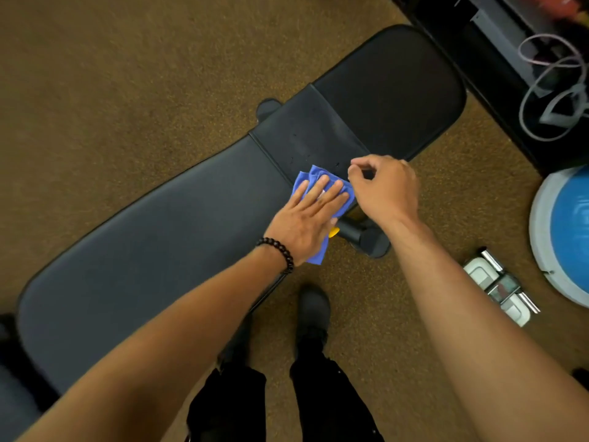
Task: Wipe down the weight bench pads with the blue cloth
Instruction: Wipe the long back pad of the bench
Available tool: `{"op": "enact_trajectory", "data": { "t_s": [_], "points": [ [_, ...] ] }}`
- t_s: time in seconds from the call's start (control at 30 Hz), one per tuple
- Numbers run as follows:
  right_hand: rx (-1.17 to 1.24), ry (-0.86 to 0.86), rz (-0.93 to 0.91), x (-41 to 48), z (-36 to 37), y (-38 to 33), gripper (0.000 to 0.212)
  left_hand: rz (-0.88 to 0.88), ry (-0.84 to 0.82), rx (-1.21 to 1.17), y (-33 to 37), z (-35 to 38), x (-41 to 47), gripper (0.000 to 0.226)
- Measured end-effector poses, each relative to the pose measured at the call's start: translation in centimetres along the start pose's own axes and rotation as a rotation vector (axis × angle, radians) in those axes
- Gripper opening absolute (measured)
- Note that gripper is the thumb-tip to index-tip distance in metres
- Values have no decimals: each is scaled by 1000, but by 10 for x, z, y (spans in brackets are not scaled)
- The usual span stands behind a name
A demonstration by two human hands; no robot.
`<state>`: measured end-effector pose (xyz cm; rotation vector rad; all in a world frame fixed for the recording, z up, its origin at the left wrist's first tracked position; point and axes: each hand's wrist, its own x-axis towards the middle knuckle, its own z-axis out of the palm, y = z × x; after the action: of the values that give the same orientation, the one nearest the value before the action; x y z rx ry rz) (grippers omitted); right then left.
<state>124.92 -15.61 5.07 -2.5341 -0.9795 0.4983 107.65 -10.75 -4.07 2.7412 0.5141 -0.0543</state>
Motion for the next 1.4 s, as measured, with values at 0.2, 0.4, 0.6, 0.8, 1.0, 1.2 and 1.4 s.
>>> {"op": "enact_trajectory", "data": {
  "t_s": [0.2, 0.4, 0.6, 0.8, 1.0, 1.2, 1.4],
  "points": [
    [-78, -30, -36, 13, -3, 1, 32, -193, 202, -57, -77, -28, 33, 51],
    [-97, -14, -48, 24, 0, 2, 33, -800, 241, -221, -101, -57, 94, 54],
    [-39, -9, 57, 25, -2, 4, 33, -865, 301, -82, -29, -28, 92, 57],
    [-62, -23, 36, 35, -6, -7, 36, -439, 113, -12, 47, 5, 35, 61],
    [-46, -53, 56, 34, -13, -12, 34, -188, -39, 55, 17, -3, 24, 62],
    [-34, -75, 13, 44, -23, -7, 33, -271, 65, 33, -43, -21, 55, 59],
    [-28, -63, 12, 57, -18, 6, 33, -566, 128, -90, -77, -49, 111, 60]
  ]
}}
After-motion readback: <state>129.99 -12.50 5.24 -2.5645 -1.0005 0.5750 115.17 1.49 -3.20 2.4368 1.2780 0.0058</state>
